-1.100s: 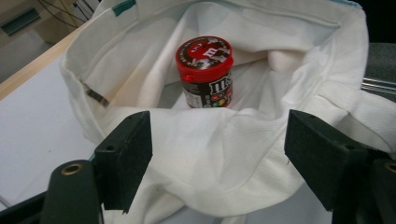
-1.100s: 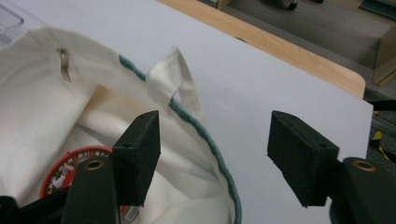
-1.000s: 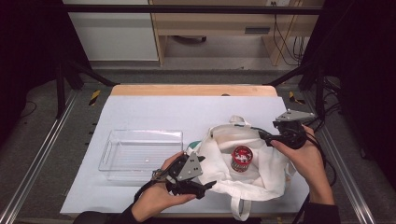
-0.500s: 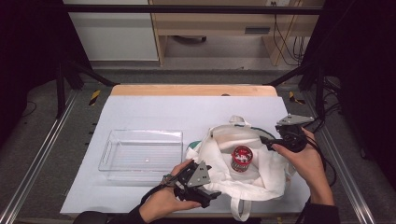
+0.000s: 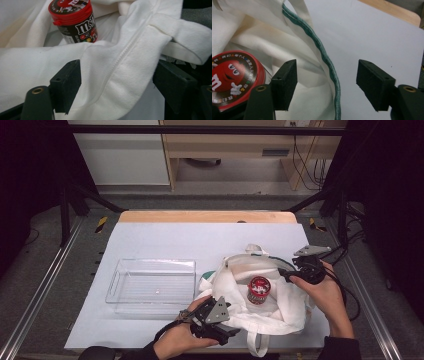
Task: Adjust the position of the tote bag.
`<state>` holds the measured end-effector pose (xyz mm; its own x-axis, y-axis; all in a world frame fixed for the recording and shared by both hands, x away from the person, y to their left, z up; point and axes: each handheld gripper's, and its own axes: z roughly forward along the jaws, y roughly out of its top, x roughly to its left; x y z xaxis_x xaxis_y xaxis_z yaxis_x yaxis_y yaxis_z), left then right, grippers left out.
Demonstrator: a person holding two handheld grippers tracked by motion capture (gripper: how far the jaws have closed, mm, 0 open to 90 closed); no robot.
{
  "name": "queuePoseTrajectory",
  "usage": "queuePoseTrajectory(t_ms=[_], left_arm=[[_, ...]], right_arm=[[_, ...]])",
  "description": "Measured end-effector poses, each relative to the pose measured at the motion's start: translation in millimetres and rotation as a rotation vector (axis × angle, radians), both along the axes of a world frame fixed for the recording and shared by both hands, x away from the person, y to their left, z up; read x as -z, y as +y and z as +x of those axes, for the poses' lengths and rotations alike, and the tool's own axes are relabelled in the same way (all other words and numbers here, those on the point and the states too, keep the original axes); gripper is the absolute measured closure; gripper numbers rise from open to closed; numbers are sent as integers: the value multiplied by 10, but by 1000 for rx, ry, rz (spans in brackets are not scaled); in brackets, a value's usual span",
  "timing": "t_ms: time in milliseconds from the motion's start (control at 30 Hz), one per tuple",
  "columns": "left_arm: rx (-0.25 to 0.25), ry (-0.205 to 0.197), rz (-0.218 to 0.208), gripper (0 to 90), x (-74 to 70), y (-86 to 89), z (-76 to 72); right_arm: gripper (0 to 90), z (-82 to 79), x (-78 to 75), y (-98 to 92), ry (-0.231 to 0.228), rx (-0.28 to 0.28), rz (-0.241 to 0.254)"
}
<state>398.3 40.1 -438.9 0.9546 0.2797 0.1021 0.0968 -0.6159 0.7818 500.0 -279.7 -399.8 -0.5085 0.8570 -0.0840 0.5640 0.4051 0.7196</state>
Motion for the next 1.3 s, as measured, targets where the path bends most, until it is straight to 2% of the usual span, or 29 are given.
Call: queuePoseTrajectory(t_ms=[67,233,300,367,400,533,667,733,1067,1300], left_arm=[[-5,24,-9,271,23,-6,24],[-8,21,-3,413,44,-45,45],[-19,17,-1,438,59,-72,48],[-37,-2,14,493,59,-83,65],[-44,4,4,538,66,-90,69],[-55,11,11,636,82,-102,105],[-63,17,40,718,99,-127,148],[-70,17,48,772,111,-134,160],[-59,-22,129,827,166,-135,96],[-53,-21,148,836,204,-129,78]], right_arm=[[381,4,30,-6,12,6,-12],[461,28,92,-26,33,14,-25],[474,33,115,-25,40,14,-16],[520,41,133,-20,42,12,-25],[555,46,150,-15,49,14,-29],[678,55,197,-10,61,2,-42],[807,65,224,-20,52,7,-67],[841,71,218,-30,47,16,-55],[863,157,222,-75,-4,63,-25],[866,246,329,-104,11,90,-28]])
